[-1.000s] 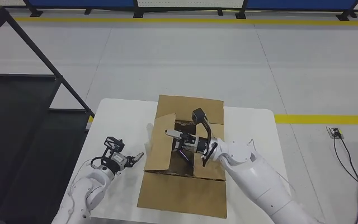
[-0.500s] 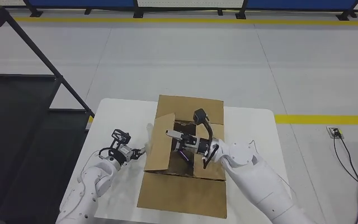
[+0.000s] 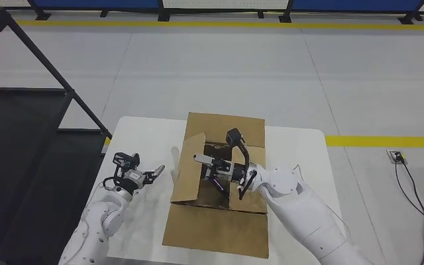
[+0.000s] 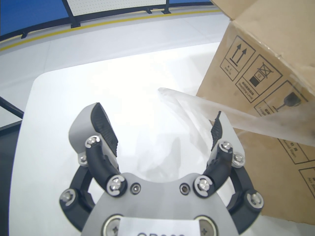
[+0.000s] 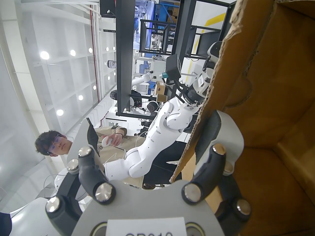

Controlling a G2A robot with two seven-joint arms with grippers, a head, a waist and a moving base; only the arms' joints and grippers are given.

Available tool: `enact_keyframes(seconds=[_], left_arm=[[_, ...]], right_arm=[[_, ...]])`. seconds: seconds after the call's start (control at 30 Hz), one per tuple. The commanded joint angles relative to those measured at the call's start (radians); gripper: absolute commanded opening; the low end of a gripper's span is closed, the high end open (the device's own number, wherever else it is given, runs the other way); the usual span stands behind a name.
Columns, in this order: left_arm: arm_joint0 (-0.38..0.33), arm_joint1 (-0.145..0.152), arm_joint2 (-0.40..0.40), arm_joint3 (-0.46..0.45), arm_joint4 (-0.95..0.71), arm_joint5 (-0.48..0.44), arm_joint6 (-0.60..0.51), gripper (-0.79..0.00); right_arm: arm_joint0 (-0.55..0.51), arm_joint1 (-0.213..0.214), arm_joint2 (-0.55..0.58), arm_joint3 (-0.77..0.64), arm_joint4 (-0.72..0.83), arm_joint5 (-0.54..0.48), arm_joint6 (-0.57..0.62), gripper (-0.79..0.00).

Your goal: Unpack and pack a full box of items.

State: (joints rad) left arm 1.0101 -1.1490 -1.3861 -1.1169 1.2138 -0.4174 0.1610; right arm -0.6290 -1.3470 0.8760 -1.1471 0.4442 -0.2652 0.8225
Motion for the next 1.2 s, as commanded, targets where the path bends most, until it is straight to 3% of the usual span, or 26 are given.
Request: enact_keyframes(seconds=[0.0,0.47,0.87,1.17], left_arm=[[0.02,0.005,-0.02,-0.018,-0.007,-0.006,0.008,0.0],[0.063,0.01,0.024,-0.067,0.087,-0.056,-0.04,0.0],[-0.048,-0.026,0.134,0.011,0.05,0.004,-0.075,0.0],[-0.023,-0.012,0.076,0.008,0.053,0.007,-0.023,0.0]], right_arm=[[0.002,-0.002,0.002,0.007,0.001,-0.002,0.001,0.0],[-0.002,-0.016,0.002,-0.009,-0.01,-0.016,0.014,0.0],[-0.019,-0.02,0.015,-0.04,-0.033,-0.008,0.018,0.0],[-0.04,-0.018,0.038,-0.04,-0.036,-0.006,0.029,0.0]])
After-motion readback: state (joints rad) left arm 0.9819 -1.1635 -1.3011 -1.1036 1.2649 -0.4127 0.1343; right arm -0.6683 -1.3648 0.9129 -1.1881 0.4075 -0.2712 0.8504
